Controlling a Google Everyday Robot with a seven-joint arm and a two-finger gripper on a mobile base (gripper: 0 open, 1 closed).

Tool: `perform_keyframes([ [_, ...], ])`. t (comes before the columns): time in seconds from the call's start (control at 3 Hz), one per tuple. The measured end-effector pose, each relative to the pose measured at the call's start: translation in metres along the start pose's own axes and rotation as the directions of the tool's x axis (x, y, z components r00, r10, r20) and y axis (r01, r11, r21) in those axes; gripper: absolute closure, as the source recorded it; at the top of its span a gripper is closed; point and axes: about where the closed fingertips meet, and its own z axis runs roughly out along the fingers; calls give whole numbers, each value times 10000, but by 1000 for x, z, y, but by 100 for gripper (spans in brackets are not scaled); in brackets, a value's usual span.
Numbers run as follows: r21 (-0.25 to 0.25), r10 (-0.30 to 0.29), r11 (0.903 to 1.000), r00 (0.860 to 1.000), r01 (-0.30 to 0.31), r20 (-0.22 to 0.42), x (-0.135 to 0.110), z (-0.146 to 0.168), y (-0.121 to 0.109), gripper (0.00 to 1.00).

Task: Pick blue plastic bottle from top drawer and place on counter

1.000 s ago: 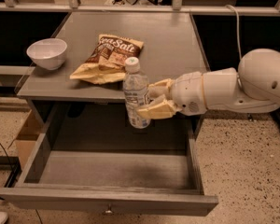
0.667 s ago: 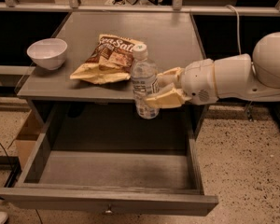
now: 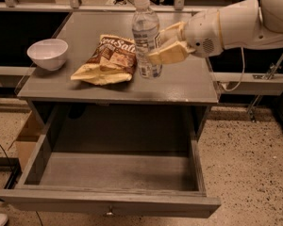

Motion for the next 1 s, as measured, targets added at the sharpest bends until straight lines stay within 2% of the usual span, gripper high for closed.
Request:
perform_keyframes([
  [0.33, -34, 22, 10000, 10000, -22, -18, 2, 1, 2, 100],
  [1.0, 47, 1216, 9926, 9926, -1216, 48, 44, 7, -22, 100],
])
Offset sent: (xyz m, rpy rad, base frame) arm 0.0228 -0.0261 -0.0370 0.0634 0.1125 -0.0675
